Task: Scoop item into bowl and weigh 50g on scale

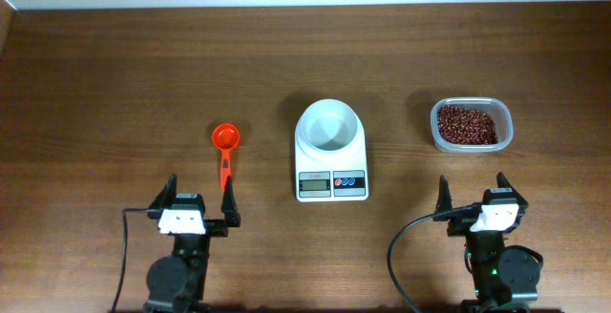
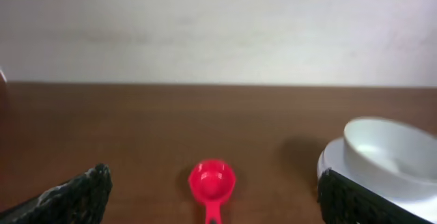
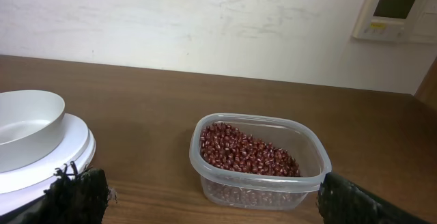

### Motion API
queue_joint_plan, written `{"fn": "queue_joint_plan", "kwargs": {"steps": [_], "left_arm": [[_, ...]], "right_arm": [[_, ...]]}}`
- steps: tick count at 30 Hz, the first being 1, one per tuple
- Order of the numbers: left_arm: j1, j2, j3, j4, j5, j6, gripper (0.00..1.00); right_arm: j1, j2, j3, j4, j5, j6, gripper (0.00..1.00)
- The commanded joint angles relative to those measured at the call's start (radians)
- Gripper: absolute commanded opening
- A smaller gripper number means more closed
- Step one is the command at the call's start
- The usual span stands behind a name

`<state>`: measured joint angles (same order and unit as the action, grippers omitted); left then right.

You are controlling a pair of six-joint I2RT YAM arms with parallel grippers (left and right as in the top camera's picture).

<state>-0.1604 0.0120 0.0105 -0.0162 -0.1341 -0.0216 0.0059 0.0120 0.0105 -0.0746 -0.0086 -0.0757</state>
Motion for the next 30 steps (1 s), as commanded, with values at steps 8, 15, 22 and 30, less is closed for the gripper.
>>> {"fn": "queue_joint_plan", "kwargs": {"steps": [8,15,22,30], "left_arm": [[0.006,0.036,0.301,-0.151,0.131,0.016,0.99],[0.006,0.298,0.563,-0.237,0.147,0.059,0.99],[0.006,0.619,0.725,-0.36,0.195,0.077,0.99],[0.006,0.834,0.74,-0.334,0.187,0.125,0.99]], "right_arm": [[-0.007,-0.006,-0.005,-0.005,-0.006,0.005,0.99],[-0.007,-0.006,-0.005,-0.005,-0.006,0.005,0.99],[-0.007,-0.006,-0.005,-0.005,-0.006,0.005,0.99],[-0.007,-0.006,-0.005,-0.005,-0.006,0.005,0.99]]}}
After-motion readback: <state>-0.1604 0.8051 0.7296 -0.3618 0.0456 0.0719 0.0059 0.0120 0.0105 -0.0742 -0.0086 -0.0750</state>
